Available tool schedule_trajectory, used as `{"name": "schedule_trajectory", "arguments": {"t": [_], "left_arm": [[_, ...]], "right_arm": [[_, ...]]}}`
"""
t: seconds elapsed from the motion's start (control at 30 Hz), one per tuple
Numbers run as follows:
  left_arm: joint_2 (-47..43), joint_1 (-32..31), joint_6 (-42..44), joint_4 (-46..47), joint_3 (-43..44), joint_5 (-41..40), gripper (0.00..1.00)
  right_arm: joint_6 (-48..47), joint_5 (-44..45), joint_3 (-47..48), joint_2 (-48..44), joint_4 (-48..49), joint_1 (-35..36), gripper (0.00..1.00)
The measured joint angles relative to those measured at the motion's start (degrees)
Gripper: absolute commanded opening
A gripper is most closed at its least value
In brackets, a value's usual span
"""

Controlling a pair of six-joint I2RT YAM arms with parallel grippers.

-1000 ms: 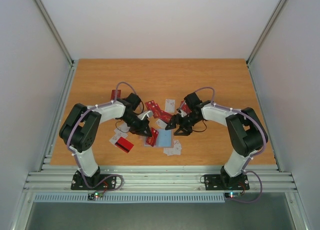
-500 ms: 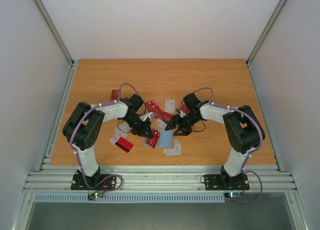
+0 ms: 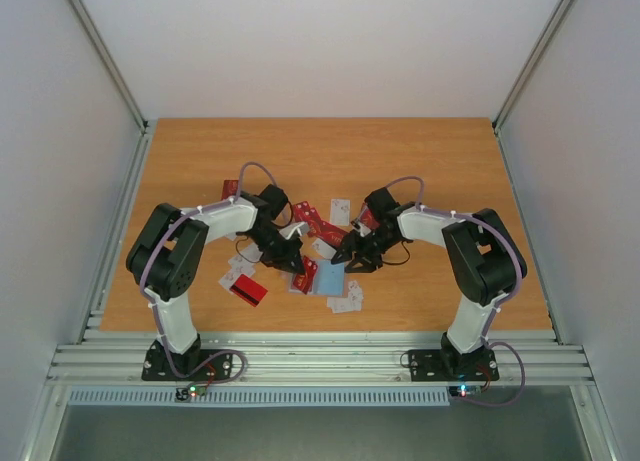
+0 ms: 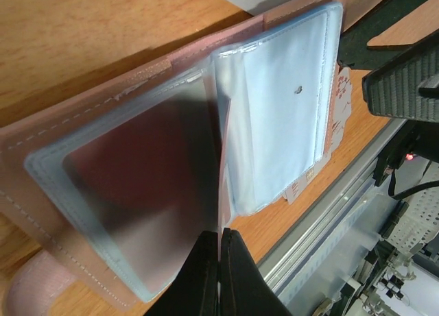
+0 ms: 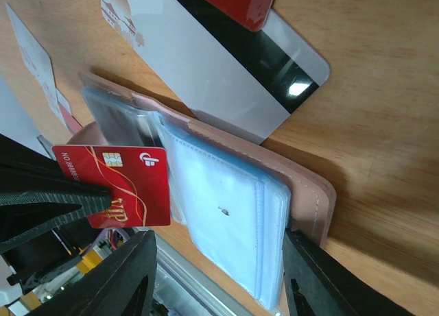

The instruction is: Put the credit cards into the card holder

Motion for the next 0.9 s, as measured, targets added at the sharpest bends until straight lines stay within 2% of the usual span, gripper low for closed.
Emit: {"name": "schedule_trajectory", "arguments": {"t": [0.17, 0.9], "left_arm": [[0.00, -0.02, -0.20, -1.86, 1.05, -0.46, 0.00], [4.42, -0.76, -0.42, -1.90, 4.37, 3.89, 0.00]], "right_arm": [[-0.15, -0.02, 0.00, 0.59, 0.07, 0.20, 0.39], [-0.13, 0.02, 0.13, 1.40, 0.00, 0.35, 0.38]]}}
